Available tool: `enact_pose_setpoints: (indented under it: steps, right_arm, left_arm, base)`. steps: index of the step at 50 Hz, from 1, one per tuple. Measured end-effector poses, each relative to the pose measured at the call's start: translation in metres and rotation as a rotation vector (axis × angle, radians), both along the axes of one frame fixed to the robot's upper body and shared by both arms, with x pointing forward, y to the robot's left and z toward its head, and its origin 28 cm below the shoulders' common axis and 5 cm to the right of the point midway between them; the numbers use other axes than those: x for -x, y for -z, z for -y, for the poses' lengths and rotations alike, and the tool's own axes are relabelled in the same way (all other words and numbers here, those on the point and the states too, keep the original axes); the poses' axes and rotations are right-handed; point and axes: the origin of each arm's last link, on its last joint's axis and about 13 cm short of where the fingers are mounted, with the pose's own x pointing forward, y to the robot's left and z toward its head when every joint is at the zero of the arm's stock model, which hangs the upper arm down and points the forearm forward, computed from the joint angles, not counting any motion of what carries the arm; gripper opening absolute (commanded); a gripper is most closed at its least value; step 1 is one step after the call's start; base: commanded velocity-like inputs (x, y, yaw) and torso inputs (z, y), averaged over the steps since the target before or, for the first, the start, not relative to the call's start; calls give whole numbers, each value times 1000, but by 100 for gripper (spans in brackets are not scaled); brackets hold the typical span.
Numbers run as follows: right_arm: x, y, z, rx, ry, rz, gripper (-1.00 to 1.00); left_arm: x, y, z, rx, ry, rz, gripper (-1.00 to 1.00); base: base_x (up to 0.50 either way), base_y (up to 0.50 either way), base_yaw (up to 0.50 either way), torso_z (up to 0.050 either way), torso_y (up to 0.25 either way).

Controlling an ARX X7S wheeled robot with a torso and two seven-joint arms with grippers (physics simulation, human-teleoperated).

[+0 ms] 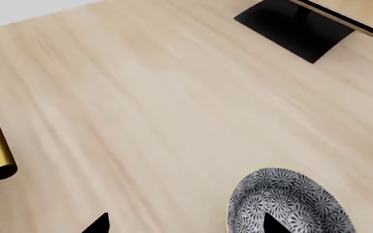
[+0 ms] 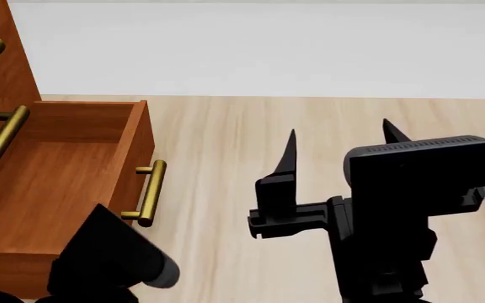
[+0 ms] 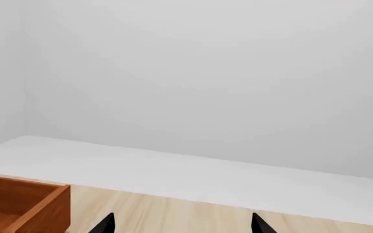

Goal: Put the bowl in the bottom drawer of the cabinet.

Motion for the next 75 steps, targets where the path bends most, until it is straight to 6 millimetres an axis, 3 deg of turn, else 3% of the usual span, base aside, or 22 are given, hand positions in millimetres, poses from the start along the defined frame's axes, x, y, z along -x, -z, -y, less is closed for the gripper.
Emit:
enact_pose_setpoints:
  steps: [46, 75]
  right_arm:
    - [-4, 3, 0, -2, -1, -6, 100]
    - [-5, 2, 0, 1, -2, -7, 100]
  left_arm:
    - [-31, 38, 23, 30, 104, -165, 100]
    - [-40, 61, 30, 26, 130, -254, 100]
  base:
    - [0, 0, 0, 0, 0]
    - [0, 0, 0, 0, 0]
